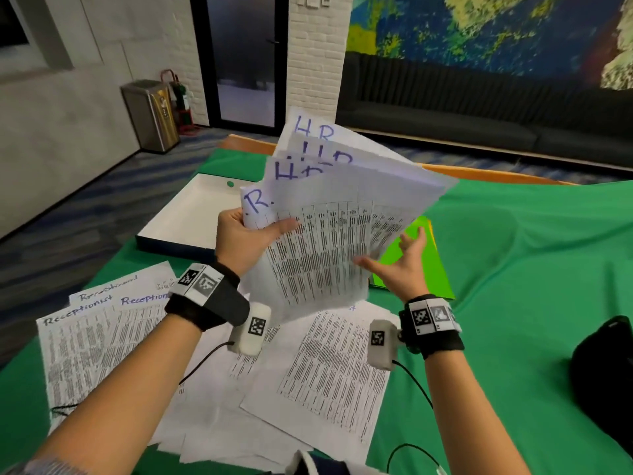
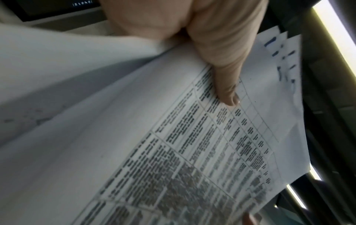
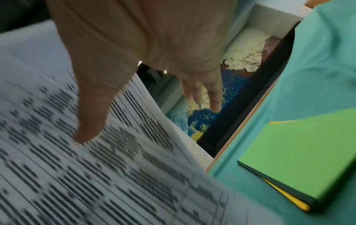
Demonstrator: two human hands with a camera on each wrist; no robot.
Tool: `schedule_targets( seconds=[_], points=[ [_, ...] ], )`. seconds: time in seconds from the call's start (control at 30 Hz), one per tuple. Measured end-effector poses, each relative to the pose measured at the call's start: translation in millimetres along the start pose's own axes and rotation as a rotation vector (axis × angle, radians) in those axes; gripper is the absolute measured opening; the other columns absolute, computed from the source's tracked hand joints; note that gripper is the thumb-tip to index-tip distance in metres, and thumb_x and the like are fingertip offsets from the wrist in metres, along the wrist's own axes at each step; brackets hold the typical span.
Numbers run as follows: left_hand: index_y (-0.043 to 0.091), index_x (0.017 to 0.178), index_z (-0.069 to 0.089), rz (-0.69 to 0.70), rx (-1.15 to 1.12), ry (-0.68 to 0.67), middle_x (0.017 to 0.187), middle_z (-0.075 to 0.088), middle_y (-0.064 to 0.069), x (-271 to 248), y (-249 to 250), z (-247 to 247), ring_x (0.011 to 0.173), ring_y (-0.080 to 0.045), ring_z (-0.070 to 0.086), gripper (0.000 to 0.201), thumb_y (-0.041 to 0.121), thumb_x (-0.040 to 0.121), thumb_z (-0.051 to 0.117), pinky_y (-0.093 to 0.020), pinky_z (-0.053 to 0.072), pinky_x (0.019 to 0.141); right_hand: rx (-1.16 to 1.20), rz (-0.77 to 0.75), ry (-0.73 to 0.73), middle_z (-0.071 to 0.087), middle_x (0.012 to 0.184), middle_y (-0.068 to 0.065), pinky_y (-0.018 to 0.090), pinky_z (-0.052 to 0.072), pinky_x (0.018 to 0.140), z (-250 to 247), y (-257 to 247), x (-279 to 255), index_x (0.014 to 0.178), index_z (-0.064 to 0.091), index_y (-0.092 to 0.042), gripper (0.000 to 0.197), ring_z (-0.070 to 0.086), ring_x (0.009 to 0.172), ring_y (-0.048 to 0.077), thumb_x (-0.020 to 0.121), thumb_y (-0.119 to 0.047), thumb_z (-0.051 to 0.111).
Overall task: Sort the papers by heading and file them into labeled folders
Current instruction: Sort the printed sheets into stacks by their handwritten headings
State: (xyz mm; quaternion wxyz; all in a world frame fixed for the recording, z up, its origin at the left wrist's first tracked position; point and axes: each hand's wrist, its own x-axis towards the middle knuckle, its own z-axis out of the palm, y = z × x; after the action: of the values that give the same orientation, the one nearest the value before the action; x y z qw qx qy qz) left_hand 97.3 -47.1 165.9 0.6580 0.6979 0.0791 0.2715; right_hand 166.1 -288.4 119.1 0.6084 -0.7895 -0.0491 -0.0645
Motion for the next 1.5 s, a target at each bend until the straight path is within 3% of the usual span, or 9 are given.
schedule_targets(
  seconds=[0.13,0.3,0.53,0.7,0.8,1.0,1.13,1.33,1.5],
  points=[
    [0.021,0.068,0.067,-0.027,-0.096,0.023,0.067,0.072,0.011,-6,1,3,0.074,-0.02,0.07,0.022,0.015,0.058,0.086,-0.038,0.058,0.073,0.08,0.0,-0.129,0.064,0.116,0.007,0.039,0.051,0.094,9,13,-8,0.119,0.05,-0.008,0.08,0.063,0.106,0.014,0.051,-0.022,0.09],
    [0.019,0.087,0.071,-0.032,-0.185,-0.065,0.092,0.073,0.003,-6,-7,-4,0.086,-0.016,0.065,0.043,0.036,0.051,0.088,-0.043,0.054,0.087,0.213,0.016,-0.012,0.07,0.088,0.006,0.021,0.056,0.065,10,13,-18,0.094,0.065,-0.006,0.02,0.068,0.068,0.002,0.076,-0.002,0.073],
    [0.018,0.138,0.038,-0.065,0.265,-0.226,0.13,0.043,0.013,-24,-40,-13,0.12,-0.005,0.041,0.088,0.023,0.063,0.084,-0.028,0.034,0.105,0.347,0.183,-0.017,0.069,0.104,0.008,0.04,0.057,0.081,9,31,-33,0.111,0.059,-0.008,0.026,0.07,0.088,0.018,0.085,-0.01,0.065],
    [0.024,0.149,-0.003,-0.11,0.265,-0.308,0.154,0.017,0.005,-47,-66,-9,0.137,-0.011,0.024,0.11,0.013,0.074,0.076,-0.03,0.023,0.112,0.216,0.368,-0.179,0.055,0.131,-0.004,0.049,0.045,0.099,15,51,-54,0.135,0.04,-0.022,0.087,0.058,0.115,0.02,0.062,-0.042,0.084],
    [0.022,0.147,-0.013,-0.218,0.293,-0.304,0.156,0.011,-0.001,-56,-81,-9,0.141,-0.016,0.02,0.105,0.01,0.081,0.068,-0.036,0.021,0.116,0.203,0.397,-0.177,0.066,0.115,0.006,0.036,0.056,0.08,9,57,-65,0.121,0.052,-0.012,0.047,0.068,0.095,0.018,0.079,-0.015,0.073],
    [0.013,0.144,0.024,-0.441,0.373,-0.372,0.132,0.053,0.0,-93,-129,-25,0.115,-0.02,0.055,0.067,0.018,0.088,0.06,-0.037,0.051,0.089,0.209,0.508,0.017,0.068,0.104,0.012,0.051,0.051,0.089,-17,95,-73,0.098,0.059,-0.015,0.029,0.066,0.093,0.03,0.08,0.009,0.062],
    [0.013,0.125,0.054,-0.405,0.692,-0.479,0.132,0.053,-0.005,-118,-159,-35,0.114,-0.02,0.056,0.041,0.014,0.085,0.062,-0.026,0.042,0.097,0.204,0.659,0.04,0.067,0.105,0.015,0.054,0.049,0.09,-23,126,-90,0.094,0.058,-0.015,0.027,0.065,0.095,0.034,0.081,0.008,0.062],
    [0.01,0.133,0.045,-0.479,0.918,-0.558,0.138,0.043,-0.011,-130,-184,-43,0.127,-0.022,0.042,0.052,0.026,0.086,0.06,-0.024,0.029,0.106,-0.035,0.793,0.01,0.068,0.105,0.017,0.049,0.052,0.088,6,163,-107,0.089,0.06,-0.01,0.02,0.066,0.088,0.031,0.077,0.006,0.064],
    [0.008,0.14,0.031,-0.512,0.976,-0.583,0.141,0.033,-0.013,-130,-191,-37,0.131,-0.026,0.035,0.082,0.04,0.075,0.071,-0.028,0.028,0.109,-0.723,0.916,-0.031,0.044,0.127,0.02,0.038,0.042,0.097,28,148,-104,0.116,0.057,-0.016,0.035,0.047,0.114,0.037,0.082,-0.024,0.059]
  ],
)
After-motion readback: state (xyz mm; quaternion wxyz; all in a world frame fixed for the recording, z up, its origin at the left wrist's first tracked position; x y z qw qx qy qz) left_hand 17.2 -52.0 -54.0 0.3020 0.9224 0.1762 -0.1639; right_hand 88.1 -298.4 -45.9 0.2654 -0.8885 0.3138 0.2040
